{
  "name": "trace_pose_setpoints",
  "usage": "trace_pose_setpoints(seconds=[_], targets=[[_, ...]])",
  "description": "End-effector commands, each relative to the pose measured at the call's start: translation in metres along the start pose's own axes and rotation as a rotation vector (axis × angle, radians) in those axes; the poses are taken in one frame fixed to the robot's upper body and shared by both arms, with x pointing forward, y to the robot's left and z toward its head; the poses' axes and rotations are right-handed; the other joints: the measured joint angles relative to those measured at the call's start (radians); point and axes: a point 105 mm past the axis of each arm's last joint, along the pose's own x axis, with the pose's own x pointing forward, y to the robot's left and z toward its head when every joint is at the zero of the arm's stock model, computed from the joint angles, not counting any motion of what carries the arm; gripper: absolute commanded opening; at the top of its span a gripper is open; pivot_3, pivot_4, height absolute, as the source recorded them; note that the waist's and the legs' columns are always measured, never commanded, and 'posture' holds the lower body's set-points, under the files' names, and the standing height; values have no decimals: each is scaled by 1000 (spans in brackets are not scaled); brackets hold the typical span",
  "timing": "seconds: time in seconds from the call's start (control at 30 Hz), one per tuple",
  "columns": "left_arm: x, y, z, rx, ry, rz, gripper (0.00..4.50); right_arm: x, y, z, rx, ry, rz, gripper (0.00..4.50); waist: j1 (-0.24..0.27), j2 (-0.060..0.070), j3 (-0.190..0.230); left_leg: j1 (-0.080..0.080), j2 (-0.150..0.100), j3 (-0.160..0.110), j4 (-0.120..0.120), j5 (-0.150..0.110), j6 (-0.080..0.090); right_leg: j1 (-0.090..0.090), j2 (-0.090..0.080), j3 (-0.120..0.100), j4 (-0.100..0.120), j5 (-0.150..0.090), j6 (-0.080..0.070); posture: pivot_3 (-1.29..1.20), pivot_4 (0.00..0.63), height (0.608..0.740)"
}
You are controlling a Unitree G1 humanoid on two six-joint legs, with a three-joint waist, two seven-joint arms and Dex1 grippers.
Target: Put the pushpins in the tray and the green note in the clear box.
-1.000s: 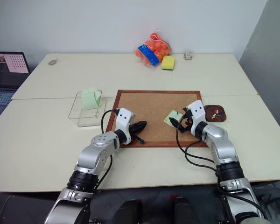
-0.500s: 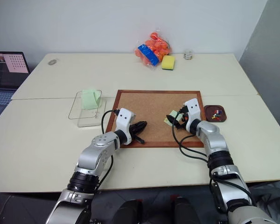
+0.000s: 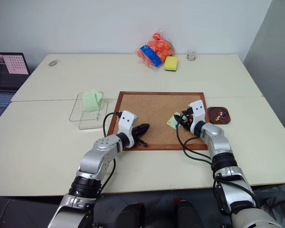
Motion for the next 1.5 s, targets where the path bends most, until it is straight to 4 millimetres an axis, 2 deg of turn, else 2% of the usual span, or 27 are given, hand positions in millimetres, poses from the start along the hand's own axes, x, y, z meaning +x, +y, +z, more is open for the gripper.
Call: trace_pose_setpoints(seconds=[0.03, 0.23, 0.4, 0.63, 1.0, 1.5], targets=[[2, -7, -20, -18, 76, -19, 0, -1, -2, 11, -43, -34, 2, 1294, 0, 0, 0, 0, 0, 0, 0, 0, 0, 0, 0, 0, 0, 0, 0, 0, 150, 740], [1, -6, -21, -16, 77, -13, 0, 0, -1, 10, -42, -36, 4, 56, 0, 0, 0, 0, 0, 0, 0, 0, 0, 0, 0, 0, 0, 0, 0, 0, 150, 740], [1, -9, -22, -18, 77, -13, 0, 0, -1, 13, -64, -50, 1, 56, -1, 0, 0, 0, 0, 0, 0, 0, 0, 0, 0, 0, 0, 0, 0, 0, 150, 740], [2, -11, -21, -27, 73, -19, 0, -5, -2, 37, -106, -153, -4, 56, -1, 0, 0, -1, 0, 0, 0, 0, 0, -1, 0, 0, 0, 0, 0, 0, 150, 740], [3, -8, -21, -24, 77, -21, 0, -7, 14, 37, -166, -160, 58, 56, -1, 0, 0, 0, 0, 0, 0, 0, 0, 0, 0, 0, 0, -1, 1, 0, 150, 740], [3, -10, -22, -29, 80, -28, 0, -12, 7, 36, -125, -149, 30, 56, 0, 0, 0, 0, 0, 0, 0, 0, 0, 0, 0, 0, 0, 0, 0, 0, 150, 740]])
